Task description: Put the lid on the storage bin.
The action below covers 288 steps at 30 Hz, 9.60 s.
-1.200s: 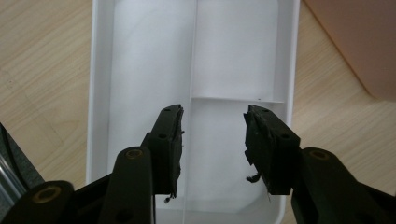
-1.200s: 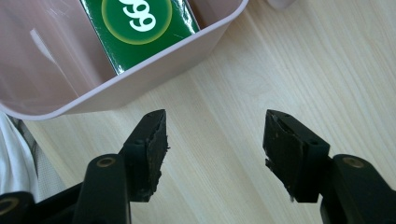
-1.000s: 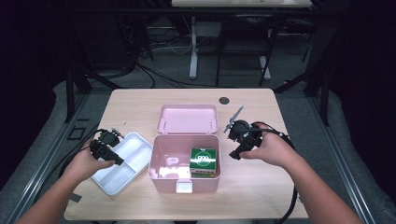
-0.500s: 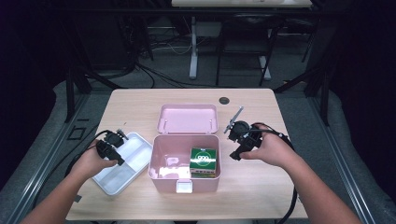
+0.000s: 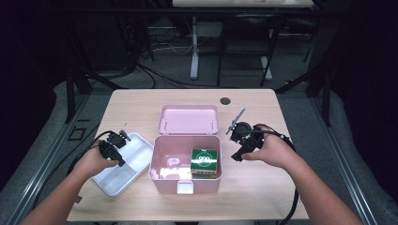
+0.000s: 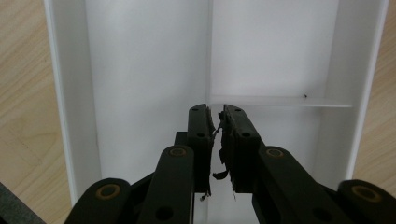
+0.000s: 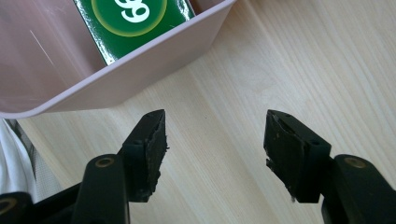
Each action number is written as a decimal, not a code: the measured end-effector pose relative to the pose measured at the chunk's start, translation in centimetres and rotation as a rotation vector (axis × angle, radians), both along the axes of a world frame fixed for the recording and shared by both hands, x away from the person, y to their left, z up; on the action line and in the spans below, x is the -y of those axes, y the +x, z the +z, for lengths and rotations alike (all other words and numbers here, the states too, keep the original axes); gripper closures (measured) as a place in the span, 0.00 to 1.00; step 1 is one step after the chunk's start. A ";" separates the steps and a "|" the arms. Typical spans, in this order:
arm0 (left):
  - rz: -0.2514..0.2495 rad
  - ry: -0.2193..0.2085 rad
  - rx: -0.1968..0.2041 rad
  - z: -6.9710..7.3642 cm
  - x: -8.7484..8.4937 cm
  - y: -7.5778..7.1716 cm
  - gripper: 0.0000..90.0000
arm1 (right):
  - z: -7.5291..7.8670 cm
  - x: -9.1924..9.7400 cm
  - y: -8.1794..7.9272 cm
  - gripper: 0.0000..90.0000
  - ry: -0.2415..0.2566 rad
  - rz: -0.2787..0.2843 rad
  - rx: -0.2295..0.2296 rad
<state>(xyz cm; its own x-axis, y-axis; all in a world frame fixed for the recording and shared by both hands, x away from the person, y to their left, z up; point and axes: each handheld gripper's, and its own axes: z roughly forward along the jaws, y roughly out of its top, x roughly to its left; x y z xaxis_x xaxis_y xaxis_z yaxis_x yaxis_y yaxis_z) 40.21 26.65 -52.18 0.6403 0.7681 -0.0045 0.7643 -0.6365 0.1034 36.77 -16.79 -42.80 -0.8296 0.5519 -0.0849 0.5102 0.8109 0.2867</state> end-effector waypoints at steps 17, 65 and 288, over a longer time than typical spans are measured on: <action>-0.013 0.031 -0.040 -1.4 0.4 0.9 0.98 | -0.3 0.0 0.1 0.43 -0.009 0.002 -0.021; 0.003 0.000 -0.039 4.0 -0.9 0.0 0.99 | 0.2 0.0 -0.1 0.43 -0.014 -0.001 -0.015; -0.850 0.104 0.060 8.1 23.1 -3.0 0.96 | -4.1 -3.8 14.5 0.77 0.304 -0.677 0.029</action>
